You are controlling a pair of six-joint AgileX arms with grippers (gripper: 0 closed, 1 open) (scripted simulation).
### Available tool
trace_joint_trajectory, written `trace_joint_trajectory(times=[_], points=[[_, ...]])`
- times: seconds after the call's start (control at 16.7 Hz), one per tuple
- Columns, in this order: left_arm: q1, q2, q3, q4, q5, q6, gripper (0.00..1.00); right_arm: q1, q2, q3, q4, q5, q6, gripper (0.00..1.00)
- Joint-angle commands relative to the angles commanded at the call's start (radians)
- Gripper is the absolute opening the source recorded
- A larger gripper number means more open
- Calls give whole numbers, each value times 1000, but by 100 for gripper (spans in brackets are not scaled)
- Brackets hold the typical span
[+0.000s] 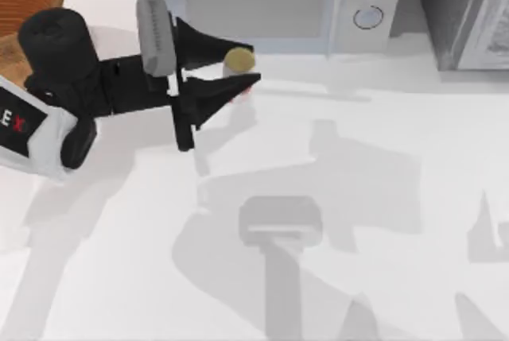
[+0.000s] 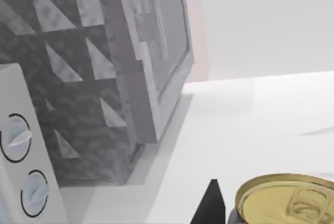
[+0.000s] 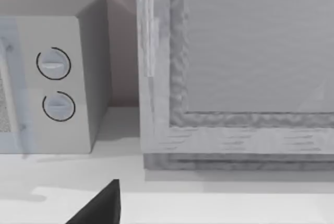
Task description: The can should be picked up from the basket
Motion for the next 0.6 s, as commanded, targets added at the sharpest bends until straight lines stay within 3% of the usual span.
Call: trace_joint_trajectory(times=[0.6], points=[[-3,359,130,172,172,-50,0,0,0,0,0,0,0,100]])
